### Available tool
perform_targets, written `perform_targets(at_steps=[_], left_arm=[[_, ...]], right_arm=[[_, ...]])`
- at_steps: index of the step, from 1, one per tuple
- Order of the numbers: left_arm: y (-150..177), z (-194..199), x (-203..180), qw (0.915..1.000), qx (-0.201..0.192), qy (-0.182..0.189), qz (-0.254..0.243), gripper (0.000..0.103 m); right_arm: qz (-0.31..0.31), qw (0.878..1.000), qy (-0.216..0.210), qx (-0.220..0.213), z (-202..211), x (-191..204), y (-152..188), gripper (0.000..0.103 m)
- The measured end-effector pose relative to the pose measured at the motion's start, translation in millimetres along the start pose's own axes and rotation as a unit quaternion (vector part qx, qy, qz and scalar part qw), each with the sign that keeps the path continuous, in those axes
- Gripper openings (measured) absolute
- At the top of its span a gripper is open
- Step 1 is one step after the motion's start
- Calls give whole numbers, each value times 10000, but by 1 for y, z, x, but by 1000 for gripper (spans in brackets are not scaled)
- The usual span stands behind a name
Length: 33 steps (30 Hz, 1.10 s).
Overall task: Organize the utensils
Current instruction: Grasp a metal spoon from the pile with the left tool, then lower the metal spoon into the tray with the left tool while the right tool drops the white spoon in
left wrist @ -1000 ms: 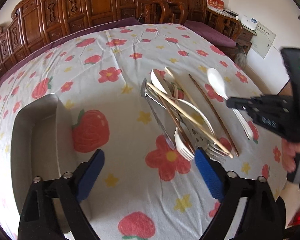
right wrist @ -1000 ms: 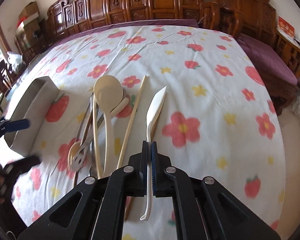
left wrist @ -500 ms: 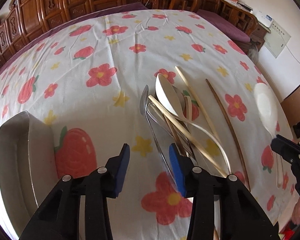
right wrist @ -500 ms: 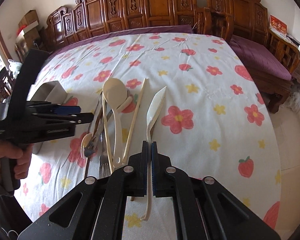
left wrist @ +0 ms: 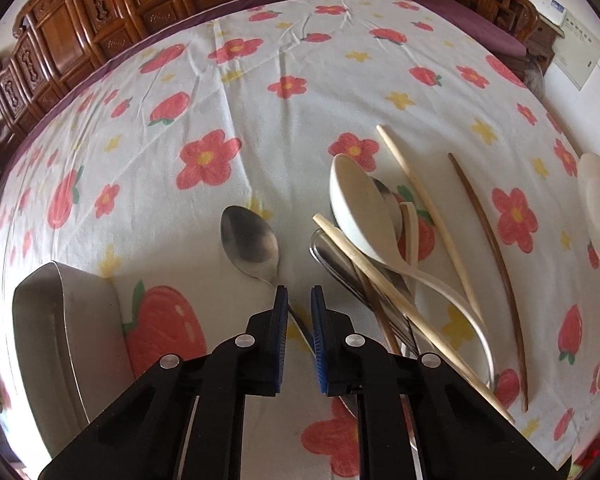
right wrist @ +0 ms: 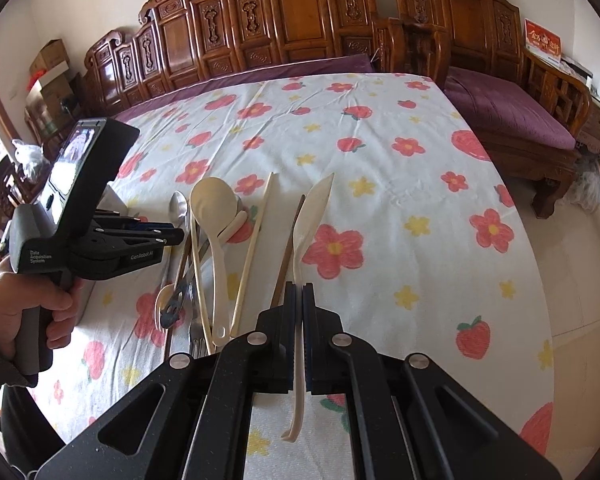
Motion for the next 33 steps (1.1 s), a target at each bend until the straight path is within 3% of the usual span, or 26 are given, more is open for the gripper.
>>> perform_targets(at_steps=[11, 14, 19, 33], left_arm=[[-6, -2, 12, 9992, -45, 150, 370, 16], [-7, -3, 6, 9994, -65, 133, 304, 7], [-5, -2, 6, 9996, -79, 109, 257, 3], [9, 16, 16, 9992, -274, 277, 125, 0]], right_arm=[[-84, 10000, 21, 32, -2, -7, 2, 4], [-113, 9999, 22, 36, -1, -8, 3, 4], [-139, 9999, 23, 24, 0, -10, 3, 4], [-24, 10000, -15, -41, 4, 1, -2, 4]])
Point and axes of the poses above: each gripper's, at about its wrist camera, not at the fingertips, and z roughly against the way its jaws point, x to its left, y to its underside, the point moved 8 cm from there along -z, roughly the way its jaws point, and after that the axes turned 13 degrees about z, right-handed, at the moved point
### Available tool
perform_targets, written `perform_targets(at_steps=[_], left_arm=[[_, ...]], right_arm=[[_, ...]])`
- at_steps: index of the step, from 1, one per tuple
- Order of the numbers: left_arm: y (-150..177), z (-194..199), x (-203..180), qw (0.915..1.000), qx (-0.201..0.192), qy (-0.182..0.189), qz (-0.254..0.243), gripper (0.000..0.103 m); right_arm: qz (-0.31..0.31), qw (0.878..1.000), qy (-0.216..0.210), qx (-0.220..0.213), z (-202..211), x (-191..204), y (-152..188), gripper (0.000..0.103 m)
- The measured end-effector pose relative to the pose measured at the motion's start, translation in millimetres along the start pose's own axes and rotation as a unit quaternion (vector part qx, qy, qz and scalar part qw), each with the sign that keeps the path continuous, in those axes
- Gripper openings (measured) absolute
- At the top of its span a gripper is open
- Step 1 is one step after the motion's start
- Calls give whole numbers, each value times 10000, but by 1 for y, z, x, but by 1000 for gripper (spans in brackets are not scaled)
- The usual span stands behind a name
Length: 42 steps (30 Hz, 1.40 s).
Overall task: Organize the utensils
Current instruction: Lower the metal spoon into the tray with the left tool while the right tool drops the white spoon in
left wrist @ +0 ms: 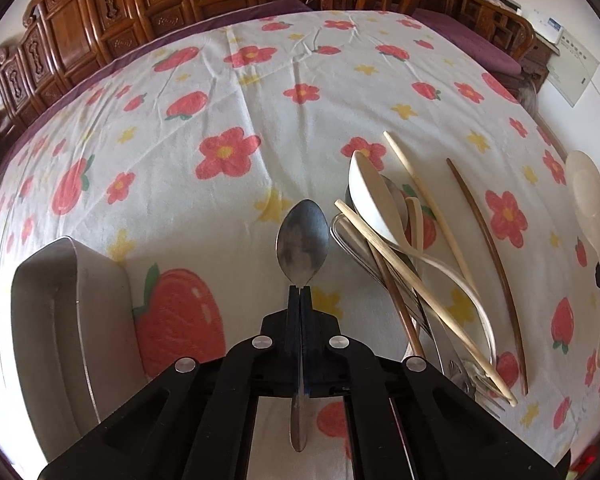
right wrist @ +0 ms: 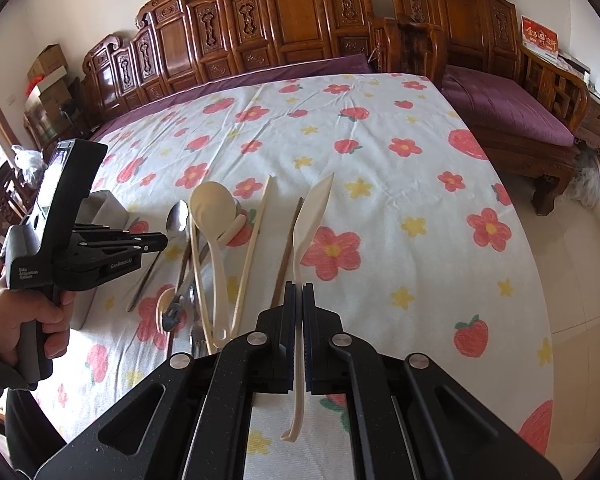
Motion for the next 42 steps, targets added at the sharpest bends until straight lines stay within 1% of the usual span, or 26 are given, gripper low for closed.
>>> perform_targets(at_steps=[7, 9, 10, 11, 13, 14, 15, 17, 21, 22, 23, 24, 25, 26, 28, 30, 36, 42], left_arm=[[-5, 18, 6, 9997, -203, 91, -23, 0], [-5, 22, 6, 9996, -219, 195, -7, 0], [-6, 24, 4, 9993, -194, 309, 8, 0], [-5, 23, 4, 9993, -145, 336, 10, 0], [-1, 16, 0, 9995, 14, 290, -119, 1], [1, 13, -1, 9996, 41, 219, -192, 8], [3, 11, -2, 9995, 67, 179, -235, 18], [7, 3, -4, 9993, 193, 161, -270, 26], [13, -12, -4, 9988, 320, -58, -370, 26], [11, -12, -3, 9990, 284, -54, -326, 25], [11, -12, -3, 9992, 301, -11, -277, 19], [10, -12, -4, 9992, 334, 77, -215, 9], [10, -12, -5, 9991, 351, 102, -192, 6], [11, -13, -5, 9992, 339, 49, -224, 3], [11, -13, -7, 9990, 328, -48, -284, 2], [11, -13, -5, 9992, 321, -41, -229, 1], [13, -8, 14, 9996, 227, -118, -68, 1], [8, 10, 22, 10000, 24, -34, -60, 1]], right_arm=[[184, 9998, -16, -31, 3, 14, -4, 4], [208, 9998, -10, -30, 3, 16, -5, 4], [213, 9998, -5, -29, 3, 16, -5, 4], [209, 9998, -6, -30, 3, 16, -5, 4], [190, 9998, -5, -36, 4, 16, -6, 4], [180, 9998, -1, -40, 4, 16, -6, 4], [173, 9998, -1, -44, 5, 15, -6, 4], [137, 9999, -1, -63, 6, 12, -7, 4], [75, 9999, -2, -83, 8, 6, -8, 4], [64, 9999, -6, -89, 8, 5, -8, 4], [56, 9999, -9, -95, 8, 4, -8, 4], [46, 9999, -11, -97, 8, 3, -8, 4], [42, 9999, -12, -95, 8, 3, -8, 4], [43, 9999, -12, -92, 8, 2, -8, 4], [41, 10000, -7, -81, 8, 2, -8, 4], [43, 10000, -1, -74, 8, 1, -7, 4], [65, 9999, -7, -83, 7, 3, -7, 4], [166, 9998, -47, -78, 7, 16, -8, 4]])
Point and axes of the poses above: each gripper's, at about its wrist camera, not at the fingertips, and z roughly against the way its jaws point, x to its left, y to its underside, the point moved 8 cm from there along -z, roughly the way its jaws point, and after that the axes turned 13 degrees about z, right-handed, at the moved point
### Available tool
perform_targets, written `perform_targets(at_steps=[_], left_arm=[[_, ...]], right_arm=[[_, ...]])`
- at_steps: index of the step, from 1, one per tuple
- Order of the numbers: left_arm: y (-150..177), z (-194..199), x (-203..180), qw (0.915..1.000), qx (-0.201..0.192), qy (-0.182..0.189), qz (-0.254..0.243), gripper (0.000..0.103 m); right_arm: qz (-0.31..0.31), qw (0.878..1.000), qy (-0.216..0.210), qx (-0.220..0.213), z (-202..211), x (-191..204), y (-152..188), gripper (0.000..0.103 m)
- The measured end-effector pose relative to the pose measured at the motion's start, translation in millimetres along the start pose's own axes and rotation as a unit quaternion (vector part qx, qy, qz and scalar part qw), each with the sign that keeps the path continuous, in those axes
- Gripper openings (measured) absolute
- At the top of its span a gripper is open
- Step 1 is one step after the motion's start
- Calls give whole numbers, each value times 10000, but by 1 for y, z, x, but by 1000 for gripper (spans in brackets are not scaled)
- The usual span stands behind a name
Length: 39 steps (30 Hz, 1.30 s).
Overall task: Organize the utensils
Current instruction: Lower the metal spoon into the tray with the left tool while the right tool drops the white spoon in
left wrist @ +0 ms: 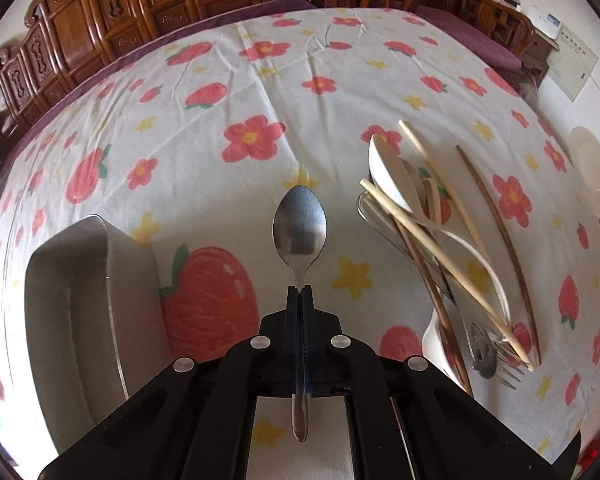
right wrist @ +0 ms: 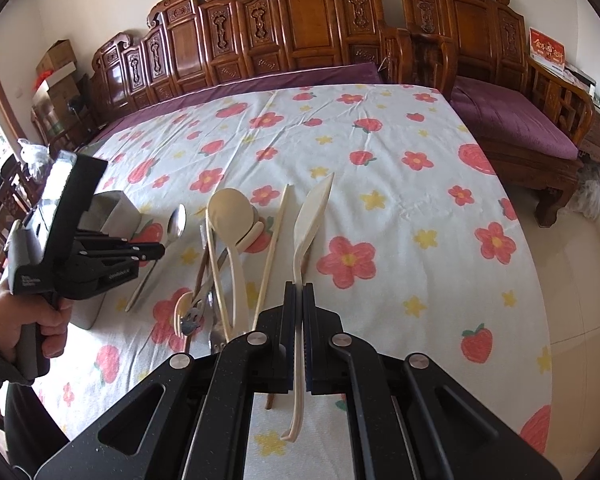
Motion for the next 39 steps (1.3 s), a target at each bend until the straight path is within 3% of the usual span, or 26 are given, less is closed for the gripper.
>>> perform_targets(at_steps=[12, 20, 30, 39], left_arm=[[-7, 69, 13, 9977, -540, 409, 52, 1], [-1, 109, 63, 9955, -849, 380, 184, 1], [11, 92, 128, 9954, -755, 188, 561, 1], [22, 66, 157, 9944, -599, 238, 835, 2]], right_arm=[[304, 9990, -310, -112, 1, 63, -20, 4], [526, 9964, -641, -177, -7, 127, -43, 4], [729, 9928, -939, -151, -21, 195, -64, 4], [881, 9911, -994, -115, -28, 229, -73, 4]])
Point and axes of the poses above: each gripper's, at about its wrist camera, not at the fingertips, and z roughly against the way its jaws point, x to its left, y to its underside, the point moved 8 cm from there along -z, roughly the way its jaws point, and after that the axes turned 13 degrees about z, right-handed, at the moved point
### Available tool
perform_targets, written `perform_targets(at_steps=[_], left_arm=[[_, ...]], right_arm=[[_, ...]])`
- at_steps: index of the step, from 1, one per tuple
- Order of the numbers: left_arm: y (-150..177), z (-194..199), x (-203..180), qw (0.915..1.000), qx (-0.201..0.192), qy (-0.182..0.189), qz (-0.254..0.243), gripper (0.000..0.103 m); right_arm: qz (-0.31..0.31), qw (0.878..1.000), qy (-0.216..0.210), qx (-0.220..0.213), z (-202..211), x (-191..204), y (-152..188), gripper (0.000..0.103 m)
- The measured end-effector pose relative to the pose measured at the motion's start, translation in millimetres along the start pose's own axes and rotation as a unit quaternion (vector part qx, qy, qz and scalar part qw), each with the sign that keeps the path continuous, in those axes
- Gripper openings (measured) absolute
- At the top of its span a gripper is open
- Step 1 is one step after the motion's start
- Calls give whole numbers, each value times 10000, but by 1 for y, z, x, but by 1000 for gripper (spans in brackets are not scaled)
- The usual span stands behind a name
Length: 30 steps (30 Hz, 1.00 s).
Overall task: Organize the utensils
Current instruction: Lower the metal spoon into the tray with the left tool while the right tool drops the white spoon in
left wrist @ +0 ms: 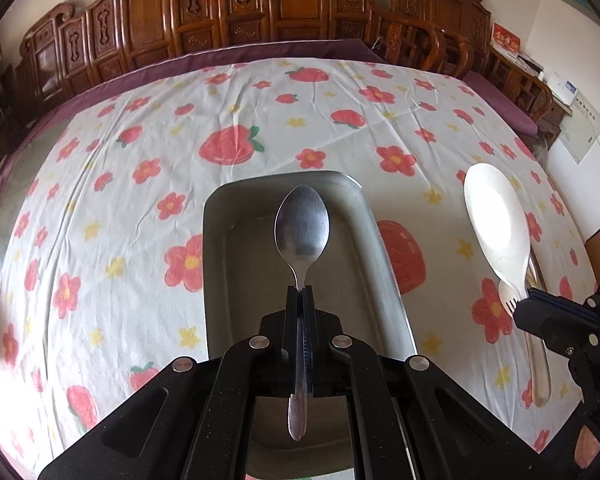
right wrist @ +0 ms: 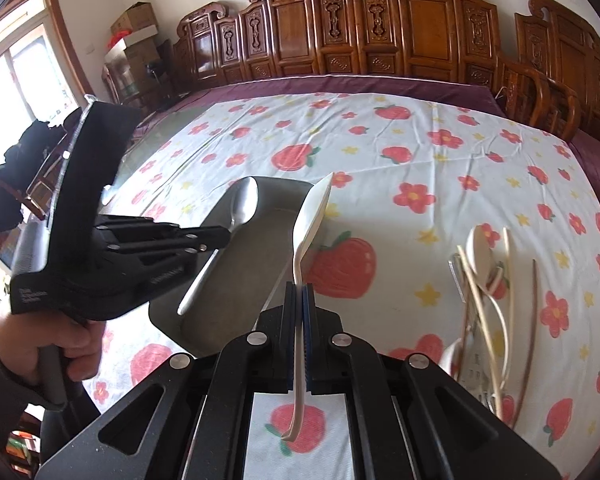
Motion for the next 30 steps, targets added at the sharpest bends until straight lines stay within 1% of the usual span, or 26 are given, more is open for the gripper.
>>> perform_targets(at_steps=[2, 7, 13, 15, 19, 25, 30], left_arm=[[2, 0, 2, 10000, 22, 59, 14, 2], [2, 12, 11, 9998, -122, 133, 81, 2], [4, 41, 31, 9990, -425, 153, 70, 3], [6, 50, 38, 9986, -504, 154, 78, 8], [11, 63, 52, 9979, -625, 116, 82, 9], [17, 72, 71, 9977, -659, 54, 145, 9], [20, 77, 71, 9974, -699, 66, 139, 10]], right_arm=[[46, 10000, -4, -4, -1, 6, -3, 4], [127, 9999, -33, -16, -8, 17, -11, 4], [222, 9997, -131, -8, -25, 36, -19, 4], [233, 9996, -157, 16, -34, 42, -21, 4], [190, 9995, -234, 47, -49, 53, -24, 4], [75, 9993, -371, 56, -63, 57, -28, 5], [77, 9989, -451, 25, -57, 53, -25, 5]])
Point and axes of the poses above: each gripper's, at about its wrist camera, not at the fingertips, and z roughly against the way its jaws point, x to its left, y to its underside, the point moved 8 cm from there along -z, roughly the way its jaws point, and after that the axes turned 13 degrees about z, right-handed, at the moved point
